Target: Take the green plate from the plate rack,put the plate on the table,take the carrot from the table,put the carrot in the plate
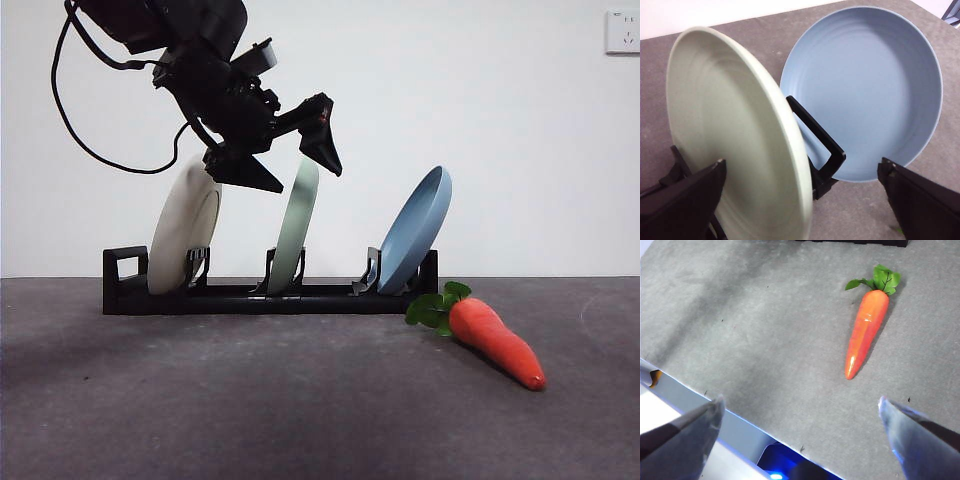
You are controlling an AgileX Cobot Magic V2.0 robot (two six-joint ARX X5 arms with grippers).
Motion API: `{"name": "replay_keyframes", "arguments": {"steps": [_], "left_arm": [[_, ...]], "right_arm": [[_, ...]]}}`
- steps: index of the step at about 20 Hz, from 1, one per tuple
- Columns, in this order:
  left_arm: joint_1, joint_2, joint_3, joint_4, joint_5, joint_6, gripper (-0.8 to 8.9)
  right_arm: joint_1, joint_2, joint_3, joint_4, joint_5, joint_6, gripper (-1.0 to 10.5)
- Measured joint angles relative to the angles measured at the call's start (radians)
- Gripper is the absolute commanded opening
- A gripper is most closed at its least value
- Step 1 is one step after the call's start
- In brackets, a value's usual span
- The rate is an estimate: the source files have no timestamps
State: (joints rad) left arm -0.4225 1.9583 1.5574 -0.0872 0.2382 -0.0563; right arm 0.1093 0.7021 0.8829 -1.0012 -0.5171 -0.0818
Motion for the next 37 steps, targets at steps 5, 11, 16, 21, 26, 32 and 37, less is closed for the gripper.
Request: {"name": "replay_keyframes", "arguments": {"steps": [5, 11, 16, 21, 26, 32, 37], "left_arm": [[-0.006, 0.013, 0.000, 0.003, 0.000, 0.000, 2.17], [-0.011, 0.017, 0.000, 0.003, 0.000, 0.000, 0.48], [-0.012, 0.017, 0.000, 0.001, 0.011, -0.008, 0.17], [-0.014, 0.017, 0.000, 0.003, 0.012, -0.027, -0.08], [-0.010, 0.017, 0.000, 0.062, 0.044, -0.094, -0.08], [-0.008, -0.034, 0.060, 0.046, 0.142, -0.130, -0.08], [-0.048, -0.163, 0.098, -0.042, 0.177, -0.131, -0.08]], "right_arm": [[0.000, 0.000, 0.000, 0.000, 0.000, 0.000, 5.7], [0.000, 0.000, 0.000, 0.000, 0.000, 0.000, 5.7], [0.000, 0.000, 0.000, 0.000, 0.000, 0.000, 5.7], [0.000, 0.000, 0.000, 0.000, 0.000, 0.000, 5.7], [0.000, 0.000, 0.000, 0.000, 0.000, 0.000, 5.7], [0.000, 0.000, 0.000, 0.000, 0.000, 0.000, 5.7], [0.000, 0.000, 0.000, 0.000, 0.000, 0.000, 5.7]]}}
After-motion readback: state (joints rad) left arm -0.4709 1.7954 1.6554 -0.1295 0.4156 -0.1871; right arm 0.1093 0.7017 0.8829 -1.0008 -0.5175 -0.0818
